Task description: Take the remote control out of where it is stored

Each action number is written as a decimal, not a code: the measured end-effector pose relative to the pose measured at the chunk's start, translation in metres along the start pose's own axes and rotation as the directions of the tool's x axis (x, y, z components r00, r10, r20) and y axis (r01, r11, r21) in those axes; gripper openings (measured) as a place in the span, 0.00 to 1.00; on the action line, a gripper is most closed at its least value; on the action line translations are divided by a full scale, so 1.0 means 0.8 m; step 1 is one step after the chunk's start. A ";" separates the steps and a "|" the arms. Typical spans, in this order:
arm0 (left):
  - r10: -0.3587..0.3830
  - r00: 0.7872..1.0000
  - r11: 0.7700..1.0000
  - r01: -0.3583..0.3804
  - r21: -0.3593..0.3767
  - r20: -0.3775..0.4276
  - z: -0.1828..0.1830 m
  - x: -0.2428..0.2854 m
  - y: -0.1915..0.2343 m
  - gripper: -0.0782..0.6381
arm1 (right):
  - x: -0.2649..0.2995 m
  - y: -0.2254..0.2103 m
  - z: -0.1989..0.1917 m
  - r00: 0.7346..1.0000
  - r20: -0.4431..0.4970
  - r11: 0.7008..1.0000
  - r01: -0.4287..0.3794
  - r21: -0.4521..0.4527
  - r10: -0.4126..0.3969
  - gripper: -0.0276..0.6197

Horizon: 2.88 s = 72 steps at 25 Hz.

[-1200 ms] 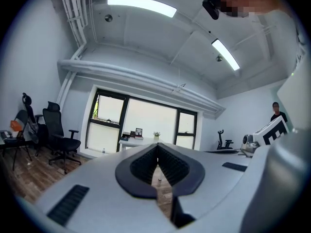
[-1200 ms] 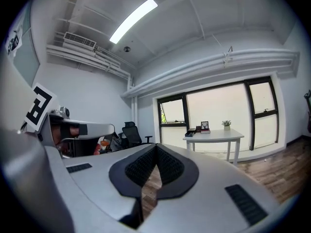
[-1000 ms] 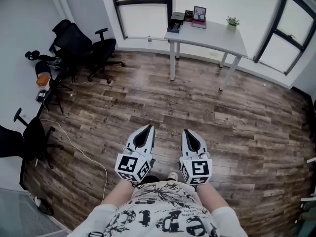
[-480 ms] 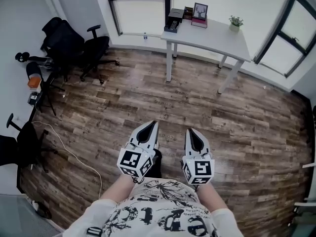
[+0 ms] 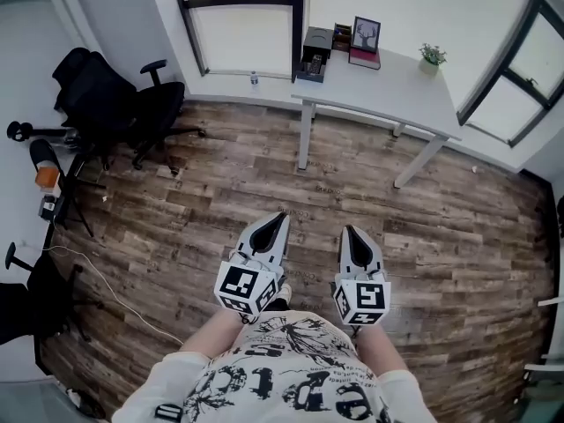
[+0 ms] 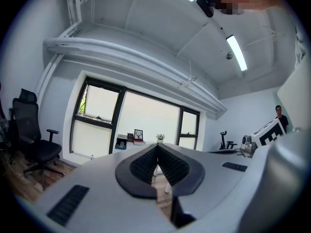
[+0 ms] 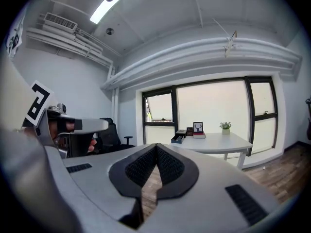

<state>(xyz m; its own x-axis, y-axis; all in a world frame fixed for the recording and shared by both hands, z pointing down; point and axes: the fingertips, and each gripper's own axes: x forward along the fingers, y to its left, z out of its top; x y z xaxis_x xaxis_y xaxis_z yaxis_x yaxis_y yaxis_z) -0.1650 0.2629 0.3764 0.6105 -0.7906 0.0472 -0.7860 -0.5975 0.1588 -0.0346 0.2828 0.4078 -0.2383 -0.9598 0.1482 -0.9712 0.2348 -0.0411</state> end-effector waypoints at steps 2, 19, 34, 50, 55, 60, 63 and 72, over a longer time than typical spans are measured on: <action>0.009 1.000 1.000 -0.009 -0.005 0.000 0.010 0.020 0.041 0.12 | 0.043 0.007 0.007 1.000 -0.007 1.000 0.002 0.016 -0.002 0.05; 0.078 0.997 0.996 -0.079 -0.029 -0.016 0.019 0.232 0.168 0.12 | 0.289 -0.079 0.017 0.997 -0.055 0.998 -0.051 0.024 0.052 0.05; 0.203 0.979 0.978 -0.202 -0.054 0.012 0.063 0.541 0.217 0.12 | 0.535 -0.290 0.084 0.982 -0.049 0.983 -0.185 0.001 0.185 0.05; 0.107 0.989 0.989 -0.116 -0.088 -0.100 0.048 0.756 0.370 0.12 | 0.742 -0.375 0.113 0.999 -0.049 1.000 -0.020 0.021 0.021 0.05; 0.035 0.976 0.997 -0.050 -0.062 -0.217 0.025 0.830 0.432 0.12 | 0.829 -0.384 0.120 0.996 -0.076 0.998 0.039 0.041 -0.036 0.05; -0.037 0.952 0.991 -0.004 -0.133 -0.304 -0.010 0.877 0.469 0.12 | 0.885 -0.384 0.100 0.989 -0.139 0.996 0.068 0.056 -0.059 0.05; -0.051 0.931 0.985 -0.013 -0.171 -0.362 -0.037 0.894 0.479 0.12 | 0.908 -0.387 0.082 0.982 -0.185 0.996 0.058 0.062 -0.045 0.05; -0.025 0.837 0.977 -0.095 -0.191 -0.547 -0.120 0.947 0.494 0.29 | 0.971 -0.413 0.035 0.955 -0.291 0.994 -0.029 0.103 0.058 0.05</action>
<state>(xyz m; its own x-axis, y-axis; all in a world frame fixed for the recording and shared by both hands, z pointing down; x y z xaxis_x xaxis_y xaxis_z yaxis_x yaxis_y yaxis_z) -0.0036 -0.5596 0.5692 0.5839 -0.5731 0.5750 -0.8075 -0.4827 0.3389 0.1011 -0.5446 0.5090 -0.2854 -0.8584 0.4263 -0.9582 0.2457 -0.1469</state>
